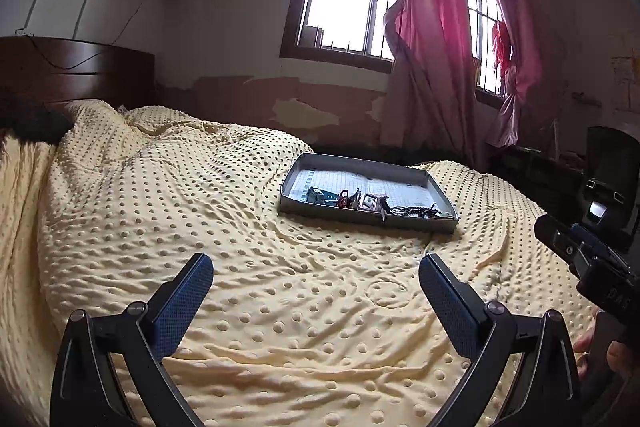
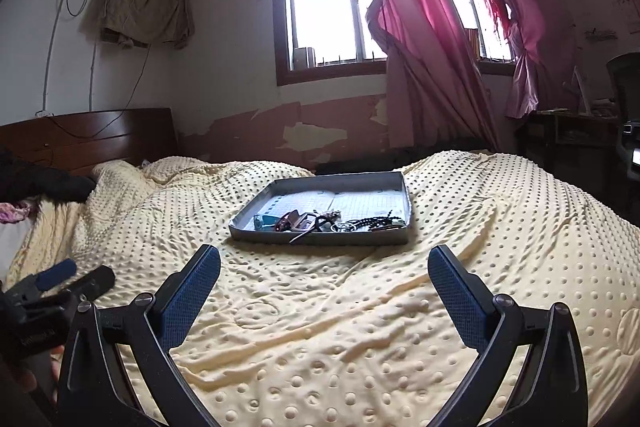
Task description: Organize jewelry
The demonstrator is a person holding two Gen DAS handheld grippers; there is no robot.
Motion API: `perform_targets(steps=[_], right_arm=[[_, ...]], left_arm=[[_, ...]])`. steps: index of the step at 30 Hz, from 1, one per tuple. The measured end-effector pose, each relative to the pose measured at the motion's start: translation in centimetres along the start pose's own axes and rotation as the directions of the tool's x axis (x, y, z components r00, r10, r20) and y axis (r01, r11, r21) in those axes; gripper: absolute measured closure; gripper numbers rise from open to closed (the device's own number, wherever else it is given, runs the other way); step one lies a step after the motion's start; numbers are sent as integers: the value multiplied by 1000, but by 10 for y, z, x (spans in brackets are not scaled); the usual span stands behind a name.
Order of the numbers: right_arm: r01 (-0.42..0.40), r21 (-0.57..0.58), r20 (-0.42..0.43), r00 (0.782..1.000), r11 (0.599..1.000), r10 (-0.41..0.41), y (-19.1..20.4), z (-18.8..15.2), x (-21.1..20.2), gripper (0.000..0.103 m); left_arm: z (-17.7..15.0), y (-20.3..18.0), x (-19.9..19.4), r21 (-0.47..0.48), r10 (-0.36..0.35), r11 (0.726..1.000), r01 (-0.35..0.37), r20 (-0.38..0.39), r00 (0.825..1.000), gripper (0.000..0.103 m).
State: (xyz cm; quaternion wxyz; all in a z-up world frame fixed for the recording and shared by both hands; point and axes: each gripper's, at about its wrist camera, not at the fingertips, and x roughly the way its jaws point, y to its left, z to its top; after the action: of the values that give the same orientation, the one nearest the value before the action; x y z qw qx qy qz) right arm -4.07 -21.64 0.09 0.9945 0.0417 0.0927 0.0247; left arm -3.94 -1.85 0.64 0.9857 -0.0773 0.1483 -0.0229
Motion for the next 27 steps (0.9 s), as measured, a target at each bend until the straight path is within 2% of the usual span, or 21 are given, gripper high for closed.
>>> perform_targets(steps=[5,13,27], right_arm=[[-7,-17,-29,1000,1000,6,5,-2,6,1],[-24,-7,-22,999,1000,24,7,-1,3,1],[-10,-12,-39,999,1000,9,7,-1,6,1]], left_arm=[[0,4,-3,-14,6,1000,-5,12,1000,0],[0,13,-2,-62,15,998,-15,8,1000,0],[-1,13,0,-57,6,998,-6,4,1000,0]])
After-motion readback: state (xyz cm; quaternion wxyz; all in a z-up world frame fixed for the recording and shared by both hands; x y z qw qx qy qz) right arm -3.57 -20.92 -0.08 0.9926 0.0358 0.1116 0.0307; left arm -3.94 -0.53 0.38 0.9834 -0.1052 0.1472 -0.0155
